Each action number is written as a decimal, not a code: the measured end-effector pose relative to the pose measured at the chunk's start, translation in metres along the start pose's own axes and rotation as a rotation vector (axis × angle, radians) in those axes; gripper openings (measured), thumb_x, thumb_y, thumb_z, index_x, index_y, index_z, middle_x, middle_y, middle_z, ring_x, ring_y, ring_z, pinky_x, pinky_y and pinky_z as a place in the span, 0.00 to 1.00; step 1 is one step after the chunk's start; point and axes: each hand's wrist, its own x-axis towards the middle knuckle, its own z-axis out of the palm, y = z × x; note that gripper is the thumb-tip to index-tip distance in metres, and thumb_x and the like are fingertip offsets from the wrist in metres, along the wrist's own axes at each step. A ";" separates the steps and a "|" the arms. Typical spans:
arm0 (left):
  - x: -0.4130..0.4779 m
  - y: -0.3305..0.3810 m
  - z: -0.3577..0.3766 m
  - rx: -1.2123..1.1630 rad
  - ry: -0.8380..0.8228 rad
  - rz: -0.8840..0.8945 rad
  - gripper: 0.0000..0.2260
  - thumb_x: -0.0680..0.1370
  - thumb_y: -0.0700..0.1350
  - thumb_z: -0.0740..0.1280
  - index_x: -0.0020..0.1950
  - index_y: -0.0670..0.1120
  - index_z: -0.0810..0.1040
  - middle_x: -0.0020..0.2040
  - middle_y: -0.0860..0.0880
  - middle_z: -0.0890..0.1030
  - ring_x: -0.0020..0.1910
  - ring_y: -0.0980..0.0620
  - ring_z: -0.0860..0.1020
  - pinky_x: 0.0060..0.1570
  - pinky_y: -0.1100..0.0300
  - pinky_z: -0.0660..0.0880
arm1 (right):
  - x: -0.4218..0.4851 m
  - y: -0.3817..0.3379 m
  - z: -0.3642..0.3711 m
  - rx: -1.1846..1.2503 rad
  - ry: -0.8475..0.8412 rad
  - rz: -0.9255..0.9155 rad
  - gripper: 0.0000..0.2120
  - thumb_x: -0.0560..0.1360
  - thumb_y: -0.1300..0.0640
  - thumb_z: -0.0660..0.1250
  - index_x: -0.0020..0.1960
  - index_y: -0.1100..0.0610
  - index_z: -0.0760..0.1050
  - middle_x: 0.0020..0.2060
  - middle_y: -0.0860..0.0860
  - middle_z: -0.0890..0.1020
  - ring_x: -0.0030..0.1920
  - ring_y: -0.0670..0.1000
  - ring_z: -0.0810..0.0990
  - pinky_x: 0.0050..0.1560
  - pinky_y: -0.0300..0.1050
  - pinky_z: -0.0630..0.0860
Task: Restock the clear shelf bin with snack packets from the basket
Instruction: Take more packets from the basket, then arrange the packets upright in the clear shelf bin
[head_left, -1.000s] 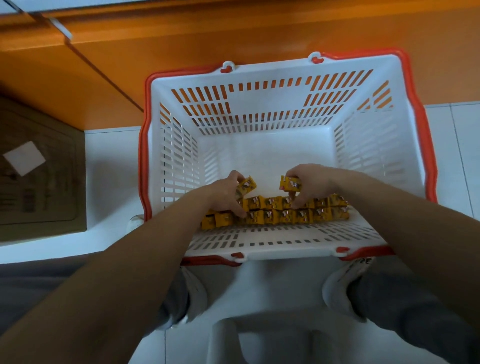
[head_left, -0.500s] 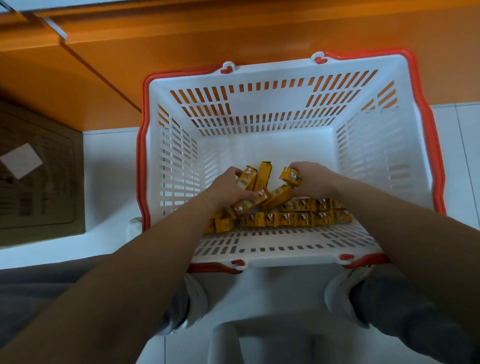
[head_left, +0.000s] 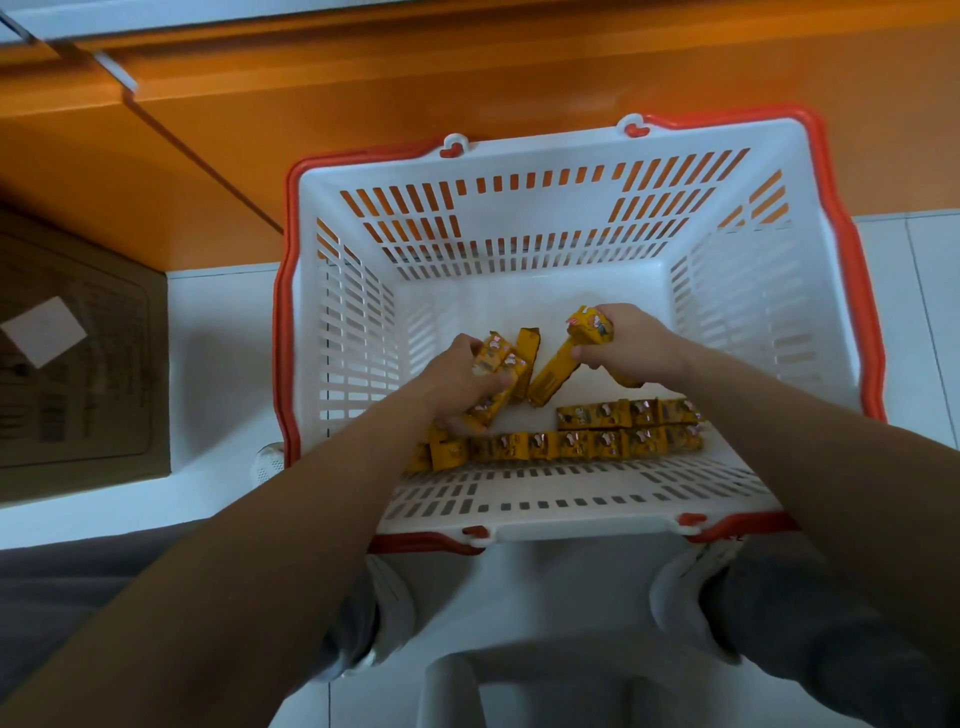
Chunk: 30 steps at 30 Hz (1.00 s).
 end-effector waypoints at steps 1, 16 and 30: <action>-0.002 0.003 -0.004 -0.040 0.013 0.007 0.32 0.80 0.56 0.70 0.77 0.45 0.61 0.68 0.44 0.75 0.58 0.48 0.76 0.48 0.57 0.73 | -0.001 -0.002 -0.002 0.023 -0.003 -0.005 0.07 0.76 0.54 0.72 0.46 0.58 0.78 0.39 0.55 0.82 0.38 0.52 0.81 0.40 0.48 0.76; -0.109 0.130 -0.078 -0.801 0.072 0.221 0.16 0.78 0.42 0.73 0.66 0.43 0.78 0.57 0.41 0.86 0.47 0.43 0.87 0.40 0.51 0.83 | -0.075 -0.148 -0.084 0.774 0.179 -0.139 0.12 0.74 0.62 0.73 0.57 0.60 0.81 0.49 0.58 0.85 0.47 0.55 0.84 0.51 0.53 0.80; -0.264 0.214 -0.139 -0.671 0.362 0.629 0.21 0.67 0.40 0.83 0.55 0.52 0.79 0.45 0.49 0.88 0.41 0.45 0.88 0.34 0.53 0.84 | -0.208 -0.277 -0.134 0.851 0.114 -0.381 0.15 0.75 0.53 0.70 0.59 0.58 0.80 0.52 0.58 0.86 0.53 0.60 0.85 0.57 0.62 0.80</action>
